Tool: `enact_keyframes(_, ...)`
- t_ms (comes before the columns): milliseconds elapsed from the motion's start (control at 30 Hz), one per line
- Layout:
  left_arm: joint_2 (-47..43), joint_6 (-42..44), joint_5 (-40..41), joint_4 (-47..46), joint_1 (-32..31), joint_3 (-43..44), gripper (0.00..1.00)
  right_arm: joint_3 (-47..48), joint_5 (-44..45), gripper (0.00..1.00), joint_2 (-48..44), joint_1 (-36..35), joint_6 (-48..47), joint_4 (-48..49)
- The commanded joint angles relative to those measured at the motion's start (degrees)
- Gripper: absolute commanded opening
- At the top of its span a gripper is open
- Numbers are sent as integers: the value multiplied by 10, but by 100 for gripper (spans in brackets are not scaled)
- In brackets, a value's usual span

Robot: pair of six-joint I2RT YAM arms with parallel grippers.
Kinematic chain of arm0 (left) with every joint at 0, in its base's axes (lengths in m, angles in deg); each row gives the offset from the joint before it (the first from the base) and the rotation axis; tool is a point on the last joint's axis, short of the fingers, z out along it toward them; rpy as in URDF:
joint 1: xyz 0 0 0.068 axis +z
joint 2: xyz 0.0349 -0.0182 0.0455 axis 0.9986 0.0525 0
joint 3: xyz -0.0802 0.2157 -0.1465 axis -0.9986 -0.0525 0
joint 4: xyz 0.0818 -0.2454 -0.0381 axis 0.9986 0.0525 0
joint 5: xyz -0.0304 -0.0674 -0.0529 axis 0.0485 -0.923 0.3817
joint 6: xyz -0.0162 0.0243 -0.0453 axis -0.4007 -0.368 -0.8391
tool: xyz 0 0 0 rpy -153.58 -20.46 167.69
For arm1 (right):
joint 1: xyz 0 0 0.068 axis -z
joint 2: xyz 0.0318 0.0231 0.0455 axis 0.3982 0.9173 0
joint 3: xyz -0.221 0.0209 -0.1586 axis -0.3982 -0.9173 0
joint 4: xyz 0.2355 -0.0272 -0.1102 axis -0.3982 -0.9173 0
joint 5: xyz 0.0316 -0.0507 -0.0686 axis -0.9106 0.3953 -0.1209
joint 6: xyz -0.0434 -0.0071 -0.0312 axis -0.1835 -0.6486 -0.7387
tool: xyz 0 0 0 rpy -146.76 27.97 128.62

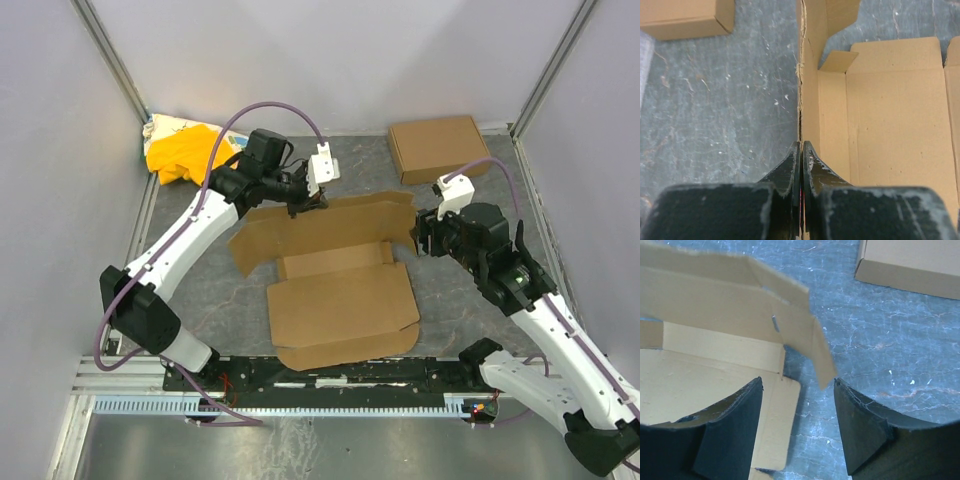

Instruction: Fold the paper box

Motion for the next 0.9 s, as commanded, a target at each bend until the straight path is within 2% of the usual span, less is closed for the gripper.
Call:
enact_keyframes(0, -30, 29, -19, -13, -2, -37, 3, 36, 40, 66, 5, -2, -10, 11)
enact_keyframes(533, -59, 2, 12, -71, -18, -77, 3, 96, -43, 56, 143, 2, -39, 56)
enact_keyframes(867, -69, -13, 30, -92, -24, -92, 3, 134, -63, 40, 172, 3, -45, 25)
